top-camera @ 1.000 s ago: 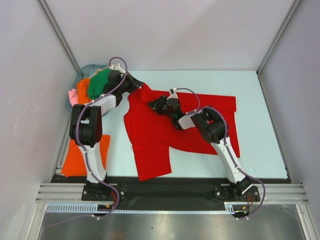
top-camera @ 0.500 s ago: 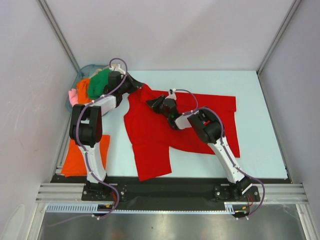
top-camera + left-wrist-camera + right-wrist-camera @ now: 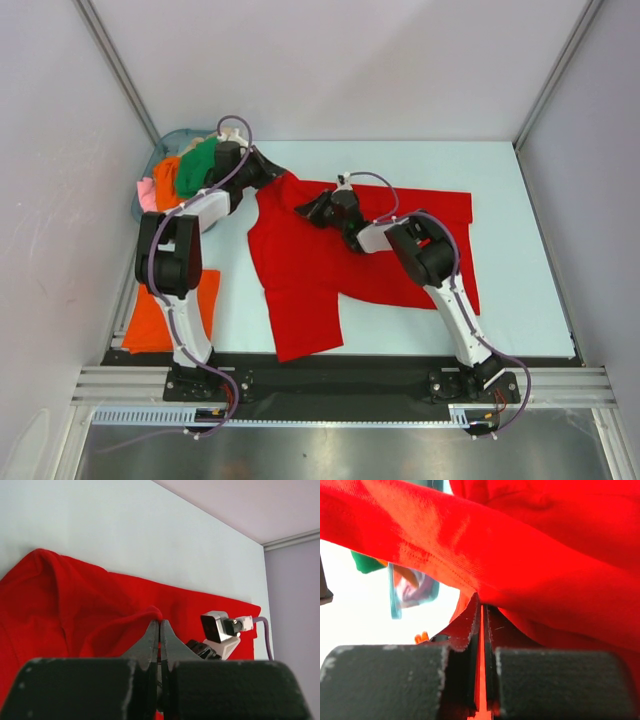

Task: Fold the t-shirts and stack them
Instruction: Fold the tshirt

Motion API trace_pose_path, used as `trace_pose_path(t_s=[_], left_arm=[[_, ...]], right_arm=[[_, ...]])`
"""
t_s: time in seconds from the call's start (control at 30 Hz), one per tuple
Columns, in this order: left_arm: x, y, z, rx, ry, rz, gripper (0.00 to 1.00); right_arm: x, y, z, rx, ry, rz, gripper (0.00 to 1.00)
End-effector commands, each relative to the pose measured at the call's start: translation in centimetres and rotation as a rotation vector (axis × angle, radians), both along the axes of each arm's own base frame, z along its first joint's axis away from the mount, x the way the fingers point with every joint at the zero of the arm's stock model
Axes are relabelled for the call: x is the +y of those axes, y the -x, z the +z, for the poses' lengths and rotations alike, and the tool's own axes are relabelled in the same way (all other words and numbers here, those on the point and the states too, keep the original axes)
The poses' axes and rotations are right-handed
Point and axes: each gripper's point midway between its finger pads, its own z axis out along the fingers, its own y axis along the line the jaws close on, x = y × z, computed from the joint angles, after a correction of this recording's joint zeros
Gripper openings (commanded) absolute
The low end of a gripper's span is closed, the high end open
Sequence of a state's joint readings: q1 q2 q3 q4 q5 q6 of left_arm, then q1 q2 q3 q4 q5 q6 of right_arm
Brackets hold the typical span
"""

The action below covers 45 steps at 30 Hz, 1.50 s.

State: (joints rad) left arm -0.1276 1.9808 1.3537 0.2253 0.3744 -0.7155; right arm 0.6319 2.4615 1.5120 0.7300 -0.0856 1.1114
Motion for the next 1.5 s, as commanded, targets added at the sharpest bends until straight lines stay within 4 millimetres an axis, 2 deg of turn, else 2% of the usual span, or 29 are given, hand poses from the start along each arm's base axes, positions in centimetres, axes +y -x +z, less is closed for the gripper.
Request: trace_pose_path(t_s=[0.0, 0.17, 0.2, 0.27, 0.3, 0.37, 0.4, 0.43, 0.5, 0.63, 0.7, 0.73, 0.8, 0.97, 1.07, 1.2, 1.3, 1.4, 1.43, 1.47], left_arm=[[0.5, 0.9, 3.4, -0.033, 0.015, -0.001, 0.00], [0.7, 2.6, 2.3, 0.052, 0.029, 0.022, 0.00], [0.9, 2.9, 1.8, 0.070, 0.024, 0.031, 0.00], [1.1, 3.8, 1.7, 0.099, 0.019, 0.034, 0.00], [1.1, 4.3, 1.4, 0.112, 0.017, 0.031, 0.01], [1.1, 5.4, 1.5, 0.128, 0.008, 0.025, 0.00], [1.4, 6.2, 0.5, 0.158, 0.002, 0.031, 0.00], [1.6, 6.6, 1.0, 0.152, -0.002, 0.044, 0.00], [1.9, 7.8, 0.1, 0.193, -0.009, 0.050, 0.00], [1.9, 9.4, -0.2, 0.229, 0.005, 0.056, 0.00], [1.9, 10.3, -0.6, 0.242, 0.006, 0.056, 0.00], [2.2, 10.5, -0.9, 0.245, -0.008, 0.063, 0.00], [2.5, 11.0, -1.4, 0.263, -0.026, 0.069, 0.00], [2.3, 12.1, -2.8, 0.300, -0.023, 0.055, 0.00], [2.0, 12.6, -3.5, 0.318, -0.016, 0.048, 0.00], [1.8, 13.0, -4.0, 0.330, -0.018, 0.050, 0.00], [2.1, 13.5, -4.2, 0.333, -0.028, 0.058, 0.00], [2.5, 15.0, -5.0, 0.353, -0.056, 0.073, 0.02], [2.8, 15.4, -5.3, 0.356, -0.069, 0.086, 0.15], [2.9, 16.2, -5.3, 0.358, -0.075, 0.089, 0.23]], right_arm=[[-0.8, 1.0, 4.7, -0.027, 0.015, 0.119, 0.00], [-1.7, 2.5, 5.2, 0.035, 0.007, 0.249, 0.00], [-2.0, 2.5, 6.1, 0.032, -0.001, 0.284, 0.00], [-2.4, 2.9, 5.1, 0.083, 0.042, 0.334, 0.00], [-2.5, 2.9, 5.9, 0.087, 0.035, 0.377, 0.00], [-3.0, 3.3, 5.5, 0.106, 0.056, 0.415, 0.00], [-2.9, 3.7, 5.8, 0.138, 0.067, 0.456, 0.00], [-3.1, 3.8, 5.3, 0.160, 0.072, 0.483, 0.00], [-3.1, 4.7, 5.4, 0.165, 0.082, 0.539, 0.00], [-3.9, 5.3, 5.9, 0.166, 0.128, 0.591, 0.00], [-4.2, 6.2, 5.0, 0.220, 0.138, 0.639, 0.00], [-4.1, 5.8, 5.8, 0.203, 0.136, 0.656, 0.00], [-4.7, 6.7, 4.6, 0.252, 0.159, 0.704, 0.00], [-6.3, 7.0, 4.7, 0.259, 0.193, 0.721, 0.00], [-7.4, 7.6, 3.9, 0.305, 0.214, 0.733, 0.00], [-7.5, 8.7, 2.5, 0.338, 0.230, 0.768, 0.00], [-7.3, 9.4, 2.1, 0.338, 0.241, 0.790, 0.05], [-8.4, 9.8, 1.9, 0.336, 0.285, 0.782, 0.18], [-9.8, 10.4, 1.0, 0.369, 0.312, 0.760, 0.25], [-10.2, 9.5, 3.2, 0.270, 0.332, 0.719, 0.30]])
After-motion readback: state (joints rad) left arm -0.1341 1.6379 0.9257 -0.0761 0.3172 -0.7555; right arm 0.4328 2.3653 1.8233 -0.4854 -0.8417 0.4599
